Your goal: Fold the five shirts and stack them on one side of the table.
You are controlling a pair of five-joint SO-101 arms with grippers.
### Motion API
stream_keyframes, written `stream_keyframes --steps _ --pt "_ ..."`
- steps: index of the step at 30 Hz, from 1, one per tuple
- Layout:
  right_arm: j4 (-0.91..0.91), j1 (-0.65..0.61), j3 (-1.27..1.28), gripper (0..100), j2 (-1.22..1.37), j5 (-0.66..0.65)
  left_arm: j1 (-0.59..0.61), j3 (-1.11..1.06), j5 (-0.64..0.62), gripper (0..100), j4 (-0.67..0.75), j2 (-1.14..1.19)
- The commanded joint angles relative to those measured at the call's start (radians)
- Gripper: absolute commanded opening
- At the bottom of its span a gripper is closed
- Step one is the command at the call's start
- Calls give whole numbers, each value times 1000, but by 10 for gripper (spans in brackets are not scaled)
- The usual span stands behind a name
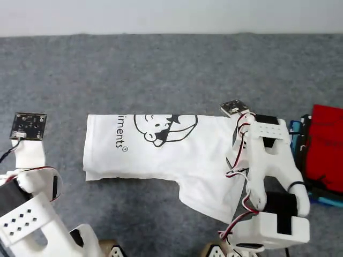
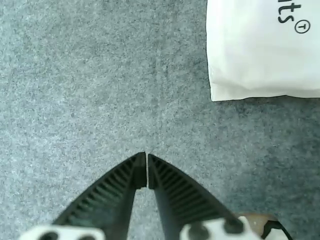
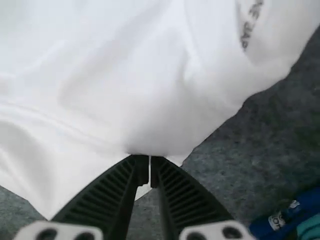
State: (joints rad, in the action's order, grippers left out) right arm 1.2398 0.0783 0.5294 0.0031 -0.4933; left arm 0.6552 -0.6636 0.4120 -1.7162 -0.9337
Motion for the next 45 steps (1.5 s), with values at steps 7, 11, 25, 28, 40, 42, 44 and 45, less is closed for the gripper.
stream_keyframes --steps 7,11,25,28,40,42,44,45 --pt "427 -114 -209 10 -99 -3 8 2 6 14 14 -14" --pt "512 -251 -212 10 -176 -2 8 2 6 14 14 -14" --pt "334 -578 -127 11 -45 106 8 4 6 14 14 -14" --pt "343 -630 -126 10 -31 106 8 4 6 14 14 -14" --pt "294 -699 -124 58 -30 107 8 2 6 14 14 -14" --pt "285 -700 -126 97 -28 133 8 2 6 14 14 -14" --pt "268 -700 -124 119 -28 167 8 2 6 14 14 -14" --pt "263 -700 -124 118 -22 172 8 2 6 14 14 -14"
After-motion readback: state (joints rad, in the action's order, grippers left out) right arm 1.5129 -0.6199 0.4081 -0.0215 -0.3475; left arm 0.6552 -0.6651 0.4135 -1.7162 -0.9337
